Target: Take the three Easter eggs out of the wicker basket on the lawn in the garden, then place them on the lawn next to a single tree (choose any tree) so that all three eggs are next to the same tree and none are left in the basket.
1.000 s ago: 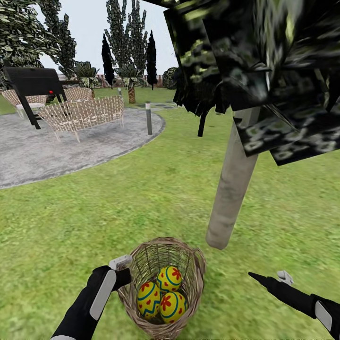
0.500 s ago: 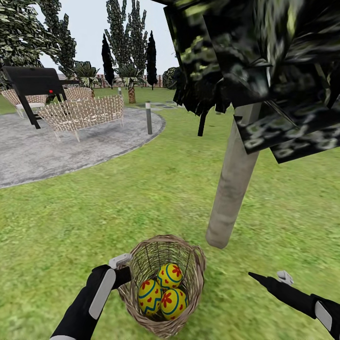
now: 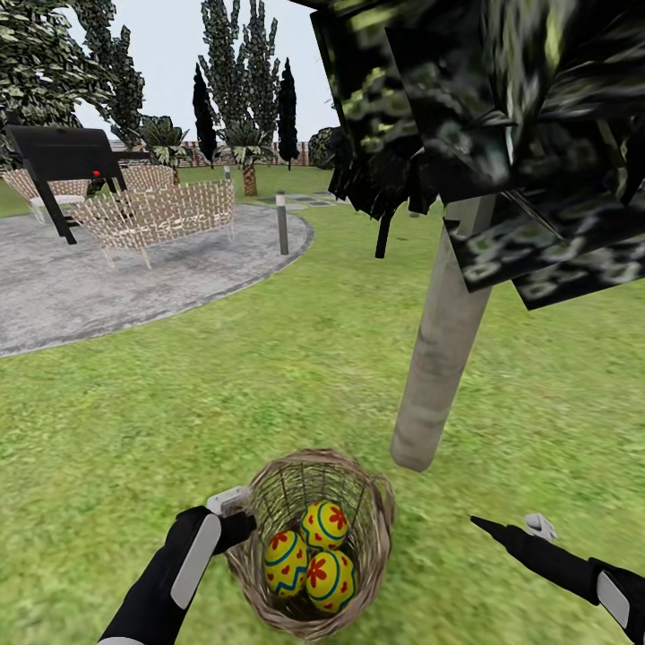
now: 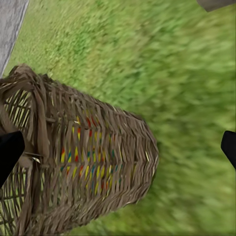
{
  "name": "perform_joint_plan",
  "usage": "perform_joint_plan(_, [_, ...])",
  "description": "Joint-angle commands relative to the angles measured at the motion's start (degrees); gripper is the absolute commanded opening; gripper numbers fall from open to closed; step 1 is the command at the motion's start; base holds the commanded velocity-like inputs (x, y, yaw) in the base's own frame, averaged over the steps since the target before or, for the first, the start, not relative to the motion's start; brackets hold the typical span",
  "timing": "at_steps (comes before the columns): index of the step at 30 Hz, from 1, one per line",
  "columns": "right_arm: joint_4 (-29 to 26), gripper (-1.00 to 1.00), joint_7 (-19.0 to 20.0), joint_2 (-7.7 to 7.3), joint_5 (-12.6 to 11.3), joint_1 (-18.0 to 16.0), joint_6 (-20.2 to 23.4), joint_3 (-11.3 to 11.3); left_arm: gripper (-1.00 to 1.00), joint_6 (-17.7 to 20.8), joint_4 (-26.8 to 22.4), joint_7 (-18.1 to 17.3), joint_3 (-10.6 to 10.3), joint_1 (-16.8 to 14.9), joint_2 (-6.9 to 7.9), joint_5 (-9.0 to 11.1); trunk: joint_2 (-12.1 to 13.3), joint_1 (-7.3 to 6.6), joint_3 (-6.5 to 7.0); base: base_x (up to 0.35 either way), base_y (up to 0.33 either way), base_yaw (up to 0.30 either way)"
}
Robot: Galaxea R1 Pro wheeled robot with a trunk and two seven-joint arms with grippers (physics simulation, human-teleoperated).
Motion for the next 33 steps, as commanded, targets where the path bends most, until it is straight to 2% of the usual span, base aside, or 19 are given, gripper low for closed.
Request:
perform_joint_plan(1, [0.0,1.0,0.0,0.0,0.0,0.0,0.0,0.0,1.0,0.0,0.0,0.0,0.0,0.0,0.03,0.0,0.0,0.0,0.0,0.0,0.0,0.0])
perform_joint_plan(13, [0.0,1.0,0.0,0.0,0.0,0.0,0.0,0.0,1.0,0.1,-0.5,0.0,0.1,0.0,0.15,0.1,0.0,0.0,0.0,0.0,0.0,0.0])
perform_joint_plan(22, [-0.1,1.0,0.0,0.06,0.2,0.0,0.0,0.0,1.0,0.2,-1.0,0.1,0.1,0.0,0.21,0.0,3.6,-1.98,1.62,0.0,0.0,0.0])
perform_joint_plan(33, [-0.3,1.0,-0.4,0.17,0.3,0.0,0.0,0.0,1.0,0.3,-5.3,0.1,1.2,0.0,0.74,0.1,8.0,-4.39,3.59,0.0,0.0,0.0])
